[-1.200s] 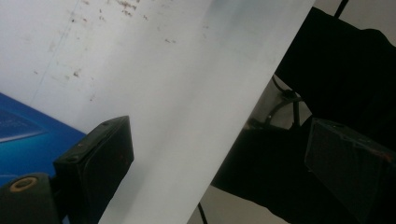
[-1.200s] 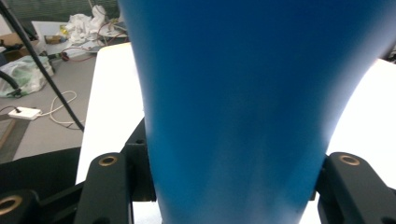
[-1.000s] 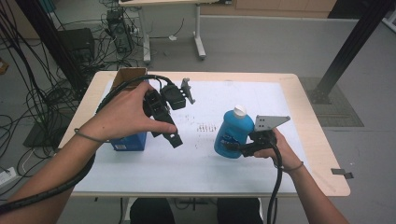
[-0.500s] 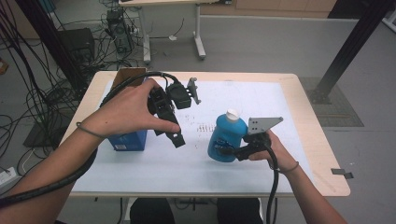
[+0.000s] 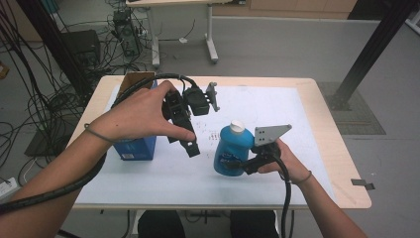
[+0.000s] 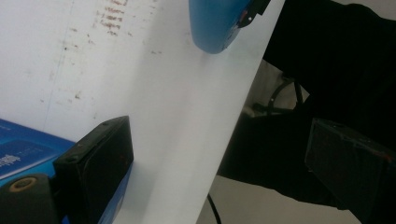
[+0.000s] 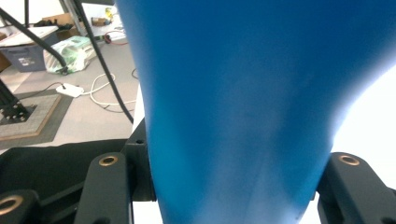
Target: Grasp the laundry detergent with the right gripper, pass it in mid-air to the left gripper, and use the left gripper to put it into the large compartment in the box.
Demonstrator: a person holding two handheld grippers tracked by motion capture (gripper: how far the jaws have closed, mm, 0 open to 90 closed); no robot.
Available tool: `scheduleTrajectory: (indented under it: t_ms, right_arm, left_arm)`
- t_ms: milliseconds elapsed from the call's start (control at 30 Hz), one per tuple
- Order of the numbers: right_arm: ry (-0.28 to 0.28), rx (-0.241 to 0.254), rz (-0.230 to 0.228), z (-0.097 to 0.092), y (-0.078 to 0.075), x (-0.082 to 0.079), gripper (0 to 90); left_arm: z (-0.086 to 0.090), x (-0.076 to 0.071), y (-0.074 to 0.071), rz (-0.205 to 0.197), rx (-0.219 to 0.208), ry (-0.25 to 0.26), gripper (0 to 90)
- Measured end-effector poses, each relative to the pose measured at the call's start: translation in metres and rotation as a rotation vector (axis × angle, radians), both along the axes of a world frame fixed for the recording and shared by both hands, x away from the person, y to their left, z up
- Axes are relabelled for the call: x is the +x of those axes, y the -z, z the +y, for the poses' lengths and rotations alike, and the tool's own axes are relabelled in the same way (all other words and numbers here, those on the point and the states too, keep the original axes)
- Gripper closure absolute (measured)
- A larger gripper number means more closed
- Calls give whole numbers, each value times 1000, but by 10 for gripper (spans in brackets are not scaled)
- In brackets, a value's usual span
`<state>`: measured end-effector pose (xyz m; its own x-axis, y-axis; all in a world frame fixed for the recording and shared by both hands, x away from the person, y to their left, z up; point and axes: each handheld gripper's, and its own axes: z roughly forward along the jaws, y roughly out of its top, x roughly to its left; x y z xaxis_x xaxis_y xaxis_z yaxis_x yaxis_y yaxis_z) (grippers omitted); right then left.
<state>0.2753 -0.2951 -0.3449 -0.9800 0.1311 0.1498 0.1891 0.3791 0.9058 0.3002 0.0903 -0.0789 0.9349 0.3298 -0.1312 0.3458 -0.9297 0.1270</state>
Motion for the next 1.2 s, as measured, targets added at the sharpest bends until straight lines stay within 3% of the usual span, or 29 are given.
scheduleTrajectory:
  t_ms: [533, 1200]
  right_arm:
    - [-69, -17, -22, 21, -11, 0, 419]
    - [-134, -47, -43, 42, -20, -2, 420]
  left_arm:
    - [-23, -2, -5, 10, 8, 96, 82]
    - [-51, -3, -7, 36, 47, 197, 84]
